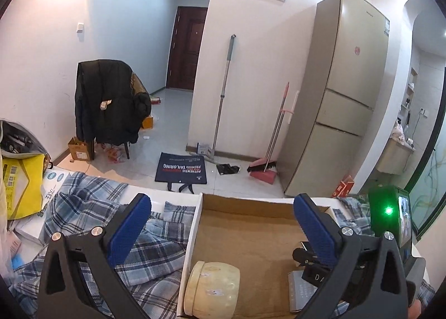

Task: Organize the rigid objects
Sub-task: 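Open the left gripper to drop the packet in the box while the right gripper releases the case inside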

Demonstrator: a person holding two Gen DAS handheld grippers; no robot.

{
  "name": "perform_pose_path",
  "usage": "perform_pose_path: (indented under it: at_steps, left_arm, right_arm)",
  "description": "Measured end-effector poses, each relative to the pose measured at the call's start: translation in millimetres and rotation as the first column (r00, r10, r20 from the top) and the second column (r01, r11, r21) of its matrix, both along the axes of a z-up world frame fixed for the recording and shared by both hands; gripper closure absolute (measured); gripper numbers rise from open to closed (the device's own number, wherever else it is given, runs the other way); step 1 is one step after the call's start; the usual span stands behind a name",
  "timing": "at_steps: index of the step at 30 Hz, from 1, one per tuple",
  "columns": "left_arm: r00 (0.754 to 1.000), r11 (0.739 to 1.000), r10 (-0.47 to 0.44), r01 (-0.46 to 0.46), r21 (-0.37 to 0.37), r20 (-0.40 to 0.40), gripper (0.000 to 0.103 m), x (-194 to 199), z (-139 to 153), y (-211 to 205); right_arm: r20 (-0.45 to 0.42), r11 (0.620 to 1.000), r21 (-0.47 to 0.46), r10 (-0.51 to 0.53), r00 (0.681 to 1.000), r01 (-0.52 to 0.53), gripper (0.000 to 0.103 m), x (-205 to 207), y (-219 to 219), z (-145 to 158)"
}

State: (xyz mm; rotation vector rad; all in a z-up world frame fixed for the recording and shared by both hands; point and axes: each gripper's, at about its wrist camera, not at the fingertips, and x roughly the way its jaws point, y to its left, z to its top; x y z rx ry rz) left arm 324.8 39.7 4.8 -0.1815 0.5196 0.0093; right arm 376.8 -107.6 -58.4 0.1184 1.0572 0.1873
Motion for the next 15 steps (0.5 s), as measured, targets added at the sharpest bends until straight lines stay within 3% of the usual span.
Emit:
perform_pose_path:
  at_steps: [5,8,9,13,15]
  left_arm:
    - [1.000,1.000,0.007,-0.007,0.014,-0.027,0.000,6,-7,-4]
    - [1.000,1.000,0.004,-0.003,0.007,-0.015,0.000,4,-5,-4]
    - [1.000,1.000,0.003,-0.003,0.013,-0.008,0.000,2,-3,-5]
    - [1.000,0.999,-0.003,0.002,0.046,0.027,0.000,-7,10,-13]
    - [0.999,1.000,-0.023,0.022,0.017,0.047,0.000,-15,20,-17]
  right_arm:
    - [0.003,1.000,-0.023,-0.011,1.000,0.011,0.062,-2,1,-1]
    - [0.016,1.000,-0.026,-0.012,1.000,0.012,0.054,-3,0,5]
    - [0.027,1.000,-0.021,-0.009,1.000,0.009,0.050,-5,-1,9]
    - [0.083,1.000,-0.027,-0.005,0.997,0.007,0.050,-17,-8,30]
    - [0.117,1.000,-0.011,-0.013,0.993,0.014,0.050,-26,-14,45]
